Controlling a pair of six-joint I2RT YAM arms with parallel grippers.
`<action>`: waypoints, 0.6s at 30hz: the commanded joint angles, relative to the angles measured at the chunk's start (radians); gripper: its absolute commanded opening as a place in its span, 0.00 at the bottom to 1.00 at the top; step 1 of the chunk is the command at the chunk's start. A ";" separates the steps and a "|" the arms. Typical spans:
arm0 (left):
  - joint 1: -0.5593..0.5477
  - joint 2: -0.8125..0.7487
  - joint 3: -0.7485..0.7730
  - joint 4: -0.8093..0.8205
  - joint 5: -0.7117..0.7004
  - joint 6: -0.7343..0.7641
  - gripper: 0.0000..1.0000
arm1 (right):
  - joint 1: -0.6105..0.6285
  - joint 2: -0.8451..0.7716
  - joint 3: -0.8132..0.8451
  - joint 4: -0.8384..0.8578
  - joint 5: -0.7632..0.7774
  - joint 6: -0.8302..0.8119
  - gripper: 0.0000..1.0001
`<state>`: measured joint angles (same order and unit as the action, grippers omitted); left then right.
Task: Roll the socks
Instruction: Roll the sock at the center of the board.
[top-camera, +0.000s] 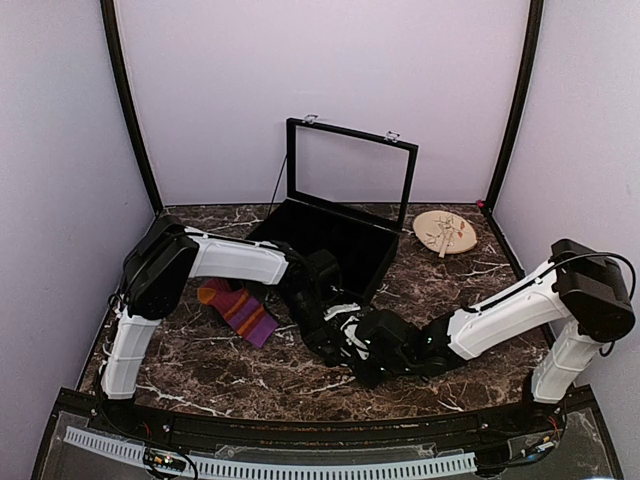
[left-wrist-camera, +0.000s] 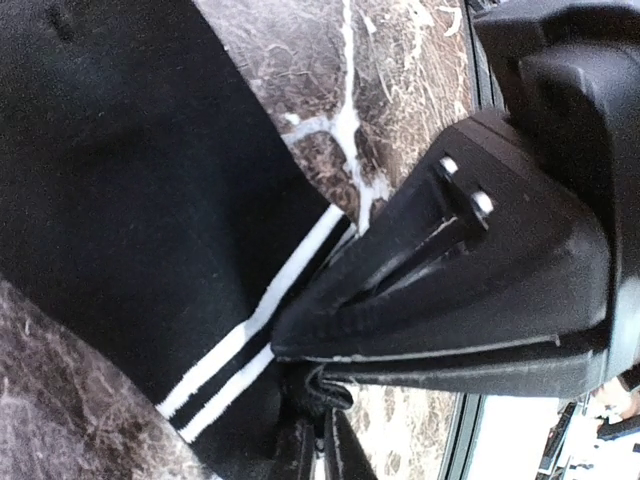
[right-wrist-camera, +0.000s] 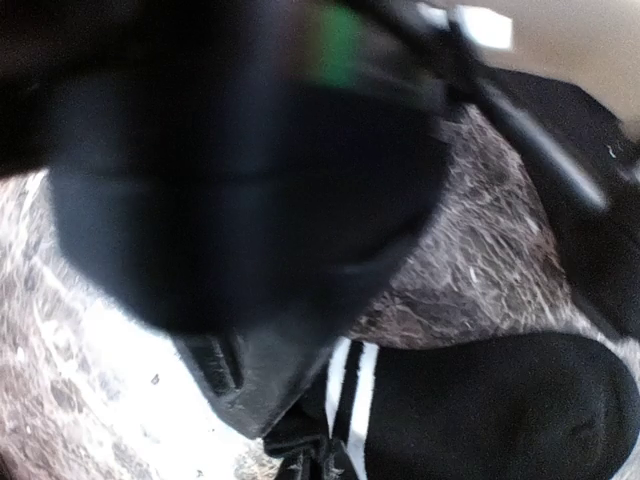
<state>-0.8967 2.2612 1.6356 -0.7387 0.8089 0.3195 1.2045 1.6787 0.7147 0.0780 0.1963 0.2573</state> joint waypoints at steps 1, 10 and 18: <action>0.008 -0.002 0.024 -0.032 -0.007 -0.003 0.07 | -0.022 0.033 -0.026 -0.118 -0.071 0.021 0.00; 0.013 -0.012 0.030 -0.027 -0.036 -0.020 0.20 | -0.031 0.032 -0.021 -0.126 -0.130 0.030 0.00; 0.037 -0.092 -0.041 0.080 -0.105 -0.072 0.34 | -0.055 0.008 -0.025 -0.132 -0.251 0.064 0.00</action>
<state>-0.8818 2.2517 1.6356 -0.7250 0.7799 0.2779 1.1603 1.6722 0.7174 0.0772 0.0776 0.2859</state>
